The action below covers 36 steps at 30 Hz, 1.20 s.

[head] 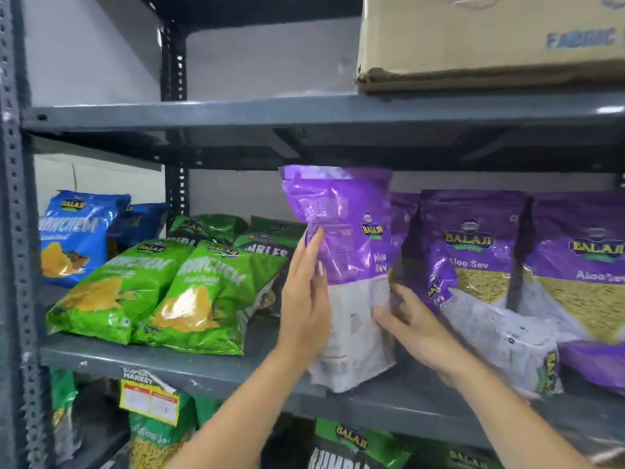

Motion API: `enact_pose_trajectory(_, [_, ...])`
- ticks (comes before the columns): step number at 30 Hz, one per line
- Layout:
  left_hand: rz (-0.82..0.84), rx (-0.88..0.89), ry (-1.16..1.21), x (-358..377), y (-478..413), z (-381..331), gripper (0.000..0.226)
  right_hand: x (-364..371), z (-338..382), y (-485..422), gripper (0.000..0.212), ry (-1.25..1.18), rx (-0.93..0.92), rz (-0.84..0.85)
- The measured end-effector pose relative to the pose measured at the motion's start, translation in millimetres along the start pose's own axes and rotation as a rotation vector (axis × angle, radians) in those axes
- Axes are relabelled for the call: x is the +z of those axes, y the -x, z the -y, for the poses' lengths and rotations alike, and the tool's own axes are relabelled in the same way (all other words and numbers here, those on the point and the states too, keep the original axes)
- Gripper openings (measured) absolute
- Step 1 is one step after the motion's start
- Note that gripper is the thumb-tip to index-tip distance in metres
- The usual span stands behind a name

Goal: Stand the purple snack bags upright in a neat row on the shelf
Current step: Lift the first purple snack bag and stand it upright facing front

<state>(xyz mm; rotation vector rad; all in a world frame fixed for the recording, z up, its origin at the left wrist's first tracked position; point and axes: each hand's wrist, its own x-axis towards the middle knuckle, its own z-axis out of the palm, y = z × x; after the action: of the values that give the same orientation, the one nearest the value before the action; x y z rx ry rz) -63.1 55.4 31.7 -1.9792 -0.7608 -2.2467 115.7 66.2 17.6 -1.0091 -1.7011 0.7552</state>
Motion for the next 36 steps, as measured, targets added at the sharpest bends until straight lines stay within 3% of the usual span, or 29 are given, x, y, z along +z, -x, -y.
enact_pose_trajectory(3, [0.101,0.073,-0.118,-13,-2,25,0.052,0,-4,-6,0.034,-0.09,0.0,-0.013])
enact_pose_trajectory(5, [0.022,0.002,-0.126,-14,-4,26,0.053,1,2,-13,0.024,-0.26,0.033,-0.004])
enact_pose_trajectory(8, [-0.163,-0.187,0.026,-10,-13,29,0.043,3,11,-30,0.03,-0.519,0.093,-0.071])
enact_pose_trajectory(9, [-0.201,-0.246,0.073,-8,-17,29,0.034,3,13,-34,0.029,-0.518,0.091,-0.103])
enact_pose_trajectory(11, [-0.234,-0.306,0.084,-6,-22,27,0.038,5,13,-39,0.026,-0.488,0.088,-0.158])
enact_pose_trajectory(17, [-0.435,-0.391,-0.12,1,-31,33,0.035,10,13,-40,0.019,-0.553,0.025,-0.246])
enact_pose_trajectory(23, [-0.506,-0.373,-0.155,14,-34,51,0.029,12,9,-43,0.017,-0.555,-0.02,-0.325])
enact_pose_trajectory(26, [-0.454,-0.337,-0.125,15,-32,47,0.027,13,4,-45,0.021,-0.593,-0.003,-0.299])
enact_pose_trajectory(29, [-0.414,-0.039,-0.314,10,-15,38,0.03,15,-5,-45,0.05,-0.612,0.127,-0.189])
enact_pose_trajectory(32, [-0.116,0.26,-0.664,7,26,28,0.027,17,-16,-43,0.057,-0.718,0.289,-0.12])
enact_pose_trajectory(34, [0.101,0.236,-0.806,6,50,18,0.032,19,-20,-43,0.043,-0.682,0.316,-0.08])
enact_pose_trajectory(36, [0.186,0.076,-0.806,5,58,6,0.048,19,-20,-40,0.032,-0.589,0.293,-0.061])
